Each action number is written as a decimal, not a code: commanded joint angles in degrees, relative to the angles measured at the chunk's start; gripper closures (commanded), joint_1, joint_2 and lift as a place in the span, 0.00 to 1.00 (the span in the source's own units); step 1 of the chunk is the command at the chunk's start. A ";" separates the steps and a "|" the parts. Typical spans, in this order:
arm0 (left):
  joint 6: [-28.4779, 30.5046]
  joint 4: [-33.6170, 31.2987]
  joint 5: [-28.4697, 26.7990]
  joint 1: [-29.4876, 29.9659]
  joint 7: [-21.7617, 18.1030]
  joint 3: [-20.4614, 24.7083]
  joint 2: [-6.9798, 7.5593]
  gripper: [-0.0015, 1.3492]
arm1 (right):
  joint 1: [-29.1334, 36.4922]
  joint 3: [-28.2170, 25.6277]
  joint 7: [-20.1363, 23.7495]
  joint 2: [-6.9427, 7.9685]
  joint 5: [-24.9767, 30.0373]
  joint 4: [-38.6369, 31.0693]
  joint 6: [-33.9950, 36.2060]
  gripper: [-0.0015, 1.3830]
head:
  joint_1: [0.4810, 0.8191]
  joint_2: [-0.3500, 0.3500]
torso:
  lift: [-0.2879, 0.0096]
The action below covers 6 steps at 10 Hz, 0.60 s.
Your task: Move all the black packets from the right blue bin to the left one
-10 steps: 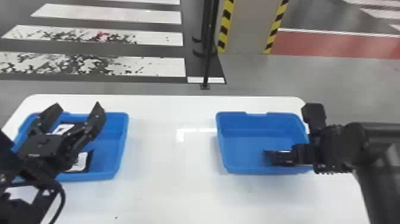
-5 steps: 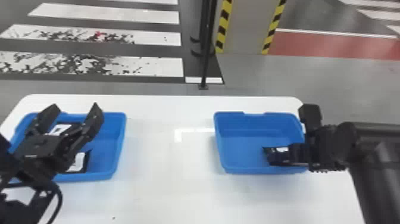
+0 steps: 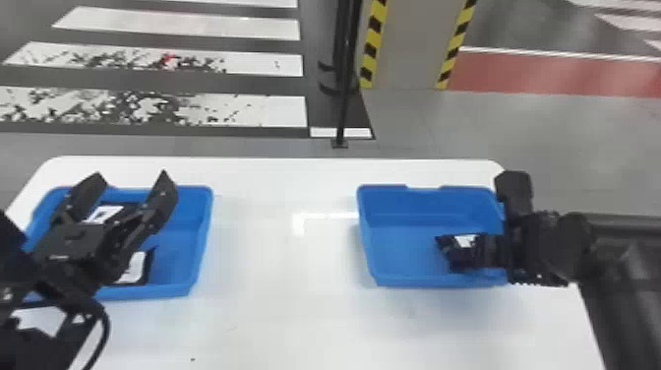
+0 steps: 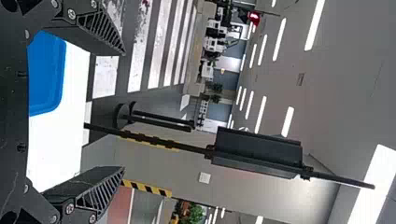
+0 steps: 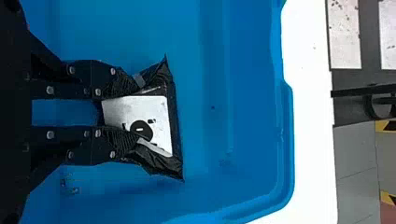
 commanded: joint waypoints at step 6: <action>-2.67 -0.56 3.46 -0.65 0.00 -1.18 0.01 0.14 | 4.48 1.21 17.06 0.27 -17.65 -2.93 -31.72 0.79 | 0.63 0.47 | 0.50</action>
